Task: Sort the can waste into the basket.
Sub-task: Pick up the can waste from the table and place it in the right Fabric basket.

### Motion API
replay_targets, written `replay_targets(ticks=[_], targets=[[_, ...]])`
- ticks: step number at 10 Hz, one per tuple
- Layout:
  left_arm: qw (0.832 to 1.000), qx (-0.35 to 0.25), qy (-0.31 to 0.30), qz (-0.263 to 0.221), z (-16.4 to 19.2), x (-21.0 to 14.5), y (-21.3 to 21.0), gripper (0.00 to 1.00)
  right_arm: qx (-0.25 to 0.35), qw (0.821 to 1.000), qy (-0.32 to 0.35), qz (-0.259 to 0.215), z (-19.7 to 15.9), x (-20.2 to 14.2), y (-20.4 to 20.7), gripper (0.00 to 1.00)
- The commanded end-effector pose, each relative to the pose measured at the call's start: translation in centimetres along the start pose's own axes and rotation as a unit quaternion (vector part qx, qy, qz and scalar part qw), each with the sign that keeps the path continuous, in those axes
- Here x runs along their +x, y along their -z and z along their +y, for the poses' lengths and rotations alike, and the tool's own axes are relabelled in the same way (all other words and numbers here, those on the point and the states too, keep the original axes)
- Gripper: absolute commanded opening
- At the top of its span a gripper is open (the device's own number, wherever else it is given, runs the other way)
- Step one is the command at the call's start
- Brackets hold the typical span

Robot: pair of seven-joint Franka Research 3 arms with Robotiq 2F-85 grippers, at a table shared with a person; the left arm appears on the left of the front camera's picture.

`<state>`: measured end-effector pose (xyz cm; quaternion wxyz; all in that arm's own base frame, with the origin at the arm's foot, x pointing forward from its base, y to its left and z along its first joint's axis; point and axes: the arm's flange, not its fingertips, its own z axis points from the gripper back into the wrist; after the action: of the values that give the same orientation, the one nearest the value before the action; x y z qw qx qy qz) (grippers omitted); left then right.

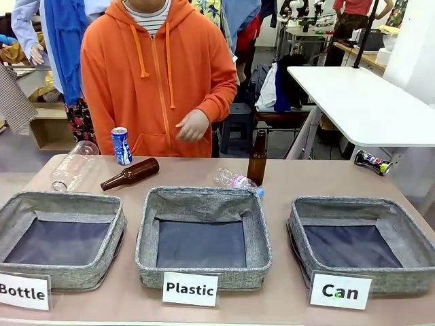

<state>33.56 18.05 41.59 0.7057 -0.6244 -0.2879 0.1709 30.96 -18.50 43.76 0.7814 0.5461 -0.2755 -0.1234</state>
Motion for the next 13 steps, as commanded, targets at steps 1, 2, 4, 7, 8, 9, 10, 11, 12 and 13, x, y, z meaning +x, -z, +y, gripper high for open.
replay_targets(ticks=[1, 2, 4, 7, 8, 9, 10, 11, 12, 13], targets=[[0.999, -0.028, 0.007, 0.014, -0.3, -0.5, -1.0, 1.00, 0.002, 1.000, 0.006, 0.012, 0.2, -0.3, -0.4, 1.00], [0.999, -0.028, 0.007, 0.014, -0.3, -0.5, -1.0, 1.00, 0.002, 1.000, 0.006, 0.012, 0.2, -0.3, -0.4, 1.00], [0.999, -0.028, 0.007, 0.014, -0.3, -0.5, -1.0, 1.00, 0.002, 1.000, 0.006, 0.012, 0.2, -0.3, -0.4, 1.00], [0.997, 0.044, 0.024, 0.065, -1.1, 1.3, 0.7, 1.00, 0.002, 1.000, 0.006, 0.012, 0.2, -0.3, -0.4, 1.00], [0.986, 0.102, 0.063, 0.115, -2.0, 3.5, 3.5, 1.00, 0.002, 1.000, 0.006, 0.012, 0.2, -0.3, -0.4, 1.00], [0.973, 0.145, 0.101, 0.149, -2.4, 5.5, 6.4, 1.00, 0.002, 1.000, 0.006, 0.012, 0.2, -0.3, -0.4, 1.00], [0.962, 0.169, 0.148, 0.155, -2.7, 6.8, 9.2, 1.00, 0.002, 1.000, 0.006, 0.012, 0.2, -0.3, -0.4, 1.00], [0.950, 0.167, 0.195, 0.178, -2.8, 7.9, 11.8, 1.00, 0.002, 1.000, 0.006, 0.012, 0.2, -0.3, -0.4, 1.00], [0.937, 0.156, 0.237, 0.204, -2.7, 9.2, 14.5, 1.00, 0.002, 1.000, 0.006, 0.012, 0.2, -0.3, -0.4, 1.00], [0.931, 0.147, 0.256, 0.215, -2.6, 10.1, 16.8, 1.00, 0.002, 1.000, 0.006, 0.012, 0.2, -0.3, -0.4, 1.00]])
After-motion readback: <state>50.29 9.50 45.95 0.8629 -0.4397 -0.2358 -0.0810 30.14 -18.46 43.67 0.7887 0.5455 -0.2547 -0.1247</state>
